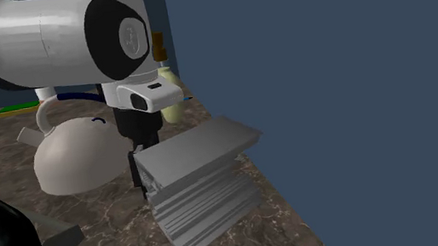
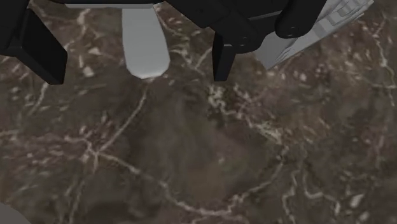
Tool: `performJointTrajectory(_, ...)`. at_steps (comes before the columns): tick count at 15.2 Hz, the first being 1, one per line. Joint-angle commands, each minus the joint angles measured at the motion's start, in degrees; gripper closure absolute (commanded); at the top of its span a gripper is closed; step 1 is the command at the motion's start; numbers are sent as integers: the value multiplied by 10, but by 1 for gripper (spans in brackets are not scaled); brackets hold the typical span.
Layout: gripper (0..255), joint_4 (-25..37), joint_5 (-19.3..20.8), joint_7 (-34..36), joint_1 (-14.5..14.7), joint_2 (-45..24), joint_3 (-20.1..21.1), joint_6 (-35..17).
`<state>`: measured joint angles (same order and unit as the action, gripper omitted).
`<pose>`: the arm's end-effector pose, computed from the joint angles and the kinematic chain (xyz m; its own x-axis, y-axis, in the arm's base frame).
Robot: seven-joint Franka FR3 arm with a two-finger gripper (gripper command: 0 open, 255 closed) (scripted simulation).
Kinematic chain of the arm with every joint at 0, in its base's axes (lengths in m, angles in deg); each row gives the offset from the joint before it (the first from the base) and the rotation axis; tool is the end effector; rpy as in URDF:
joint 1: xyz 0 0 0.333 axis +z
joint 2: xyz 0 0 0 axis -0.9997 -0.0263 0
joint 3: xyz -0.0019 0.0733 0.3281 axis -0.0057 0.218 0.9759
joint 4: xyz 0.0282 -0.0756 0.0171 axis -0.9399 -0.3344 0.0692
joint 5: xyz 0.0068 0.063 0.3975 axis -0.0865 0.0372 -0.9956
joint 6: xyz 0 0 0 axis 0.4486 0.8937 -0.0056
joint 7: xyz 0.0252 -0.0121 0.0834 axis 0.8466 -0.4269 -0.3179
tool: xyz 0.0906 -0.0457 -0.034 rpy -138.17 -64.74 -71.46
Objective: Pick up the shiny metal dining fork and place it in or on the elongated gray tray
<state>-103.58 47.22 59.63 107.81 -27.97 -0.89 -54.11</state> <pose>0.4739 0.3489 0.3122 0.7786 -0.6257 -0.0479 -0.6245 -0.7801 0.0393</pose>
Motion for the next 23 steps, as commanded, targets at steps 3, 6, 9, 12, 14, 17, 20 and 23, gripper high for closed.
performJointTrajectory(3,0,-7,0,0,-1,1,0,0)
performJointTrajectory(6,0,-7,0,0,-1,1,0,0)
performJointTrajectory(9,255,-6,0,0,-1,1,0,-1)
performJointTrajectory(12,255,-5,0,0,0,0,0,0)
performJointTrajectory(14,255,-5,0,1,0,0,0,0)
performJointTrajectory(17,255,-5,-2,-1,-1,6,1,6)
performJointTrajectory(20,255,1,-8,-5,-3,21,3,26)
performJointTrajectory(23,255,8,-14,-8,-5,35,4,47)
